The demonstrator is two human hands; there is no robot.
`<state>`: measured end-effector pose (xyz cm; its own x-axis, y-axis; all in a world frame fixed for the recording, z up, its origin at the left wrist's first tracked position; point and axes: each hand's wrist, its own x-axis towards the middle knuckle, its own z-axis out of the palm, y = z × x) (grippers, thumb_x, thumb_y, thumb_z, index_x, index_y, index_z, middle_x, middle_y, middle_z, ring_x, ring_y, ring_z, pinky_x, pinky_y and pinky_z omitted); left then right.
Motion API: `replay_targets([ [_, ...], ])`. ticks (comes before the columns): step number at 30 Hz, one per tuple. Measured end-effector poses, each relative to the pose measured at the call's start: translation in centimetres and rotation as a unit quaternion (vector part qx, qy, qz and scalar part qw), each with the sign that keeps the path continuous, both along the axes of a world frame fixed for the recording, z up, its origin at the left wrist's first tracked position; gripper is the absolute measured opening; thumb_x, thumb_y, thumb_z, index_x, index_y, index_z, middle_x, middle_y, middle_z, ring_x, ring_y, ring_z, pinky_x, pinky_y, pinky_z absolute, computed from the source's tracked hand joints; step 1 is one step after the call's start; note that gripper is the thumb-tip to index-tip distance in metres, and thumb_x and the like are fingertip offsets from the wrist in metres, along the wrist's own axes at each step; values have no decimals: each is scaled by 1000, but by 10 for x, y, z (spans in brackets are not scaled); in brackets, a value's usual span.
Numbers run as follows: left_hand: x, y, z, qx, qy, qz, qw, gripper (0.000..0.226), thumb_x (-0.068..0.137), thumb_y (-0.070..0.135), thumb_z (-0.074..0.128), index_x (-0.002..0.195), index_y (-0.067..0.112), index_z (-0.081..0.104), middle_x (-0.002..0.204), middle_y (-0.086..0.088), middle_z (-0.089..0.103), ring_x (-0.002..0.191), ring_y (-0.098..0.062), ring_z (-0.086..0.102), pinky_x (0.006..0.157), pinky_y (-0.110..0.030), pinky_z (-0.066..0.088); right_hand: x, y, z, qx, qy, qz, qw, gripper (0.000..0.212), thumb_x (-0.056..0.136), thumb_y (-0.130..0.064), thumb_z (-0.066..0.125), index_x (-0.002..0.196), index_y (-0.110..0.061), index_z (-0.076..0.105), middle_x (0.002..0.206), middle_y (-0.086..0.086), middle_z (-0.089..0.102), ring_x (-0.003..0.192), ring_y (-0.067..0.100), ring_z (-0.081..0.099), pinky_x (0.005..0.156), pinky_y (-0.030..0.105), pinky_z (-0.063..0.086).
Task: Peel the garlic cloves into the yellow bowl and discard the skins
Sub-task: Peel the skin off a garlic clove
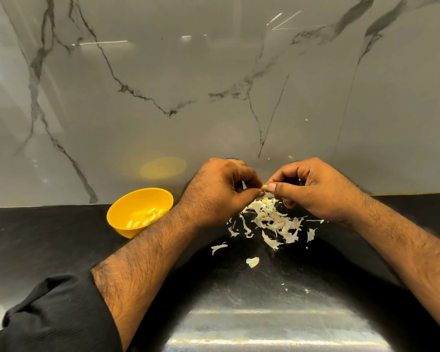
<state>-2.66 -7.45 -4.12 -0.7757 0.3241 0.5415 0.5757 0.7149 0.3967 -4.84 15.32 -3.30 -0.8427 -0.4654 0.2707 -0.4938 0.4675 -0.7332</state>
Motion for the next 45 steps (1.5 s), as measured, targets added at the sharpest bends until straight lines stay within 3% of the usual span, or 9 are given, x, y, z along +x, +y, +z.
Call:
replay_targets([
  [7,2,3,2,-40,16,0,999,12,94,31,80,105,28,83,90,17,70,83,-1,65,76,-32,61,-2,1,-1,29,20,-2,999,12,97,-34,71,89,-28,78,74,-1,72,73,22,70,73,44,64],
  [14,-1,5,-6,19,17,1,1000,13,97,24,77,109,27,83,90,17,71,86,-4,66,76,-34,61,-6,-1,-7,-59,-23,-15,998,12,95,-25,75,85,-21,81,74,9,70,69,24,64,76,58,61],
  [20,-1,4,-5,168,-46,-44,984,12,98,15,77,110,17,79,90,5,76,77,-14,74,69,-28,62,-4,-2,-4,-216,-140,15,966,14,97,-7,69,89,-3,79,71,13,60,63,17,55,65,36,56],
  [24,1,3,-5,158,-42,-65,984,17,93,13,82,109,17,78,93,6,77,85,-14,76,73,-27,62,-3,-1,-4,-237,-173,22,956,15,98,-9,68,93,1,78,71,11,59,64,18,52,64,34,55],
  [27,0,4,-6,142,-35,-57,988,12,93,13,82,104,18,80,89,10,77,83,-10,74,70,-21,59,-3,-2,-3,-234,-183,33,954,16,98,-8,66,91,-1,79,71,11,58,65,18,52,64,34,55],
  [31,-1,4,-7,145,-37,-62,987,8,96,14,78,104,16,79,88,7,76,81,-13,74,71,-24,61,-3,-1,-3,-235,-174,29,956,16,98,-8,67,90,-2,80,71,13,57,63,18,51,64,34,54],
  [39,0,8,-9,226,-94,-84,966,7,98,9,74,105,8,77,86,2,76,75,-16,74,61,-19,55,-4,-2,-4,-151,-54,-4,987,14,96,-12,72,86,-5,79,66,0,67,62,17,58,64,34,56],
  [45,-3,3,-8,282,-111,-74,950,8,101,11,71,105,6,75,87,-7,76,72,-22,74,55,-35,59,-7,3,-4,-61,-14,-35,997,14,89,-27,75,78,-21,79,73,7,72,65,20,66,71,48,62],
])
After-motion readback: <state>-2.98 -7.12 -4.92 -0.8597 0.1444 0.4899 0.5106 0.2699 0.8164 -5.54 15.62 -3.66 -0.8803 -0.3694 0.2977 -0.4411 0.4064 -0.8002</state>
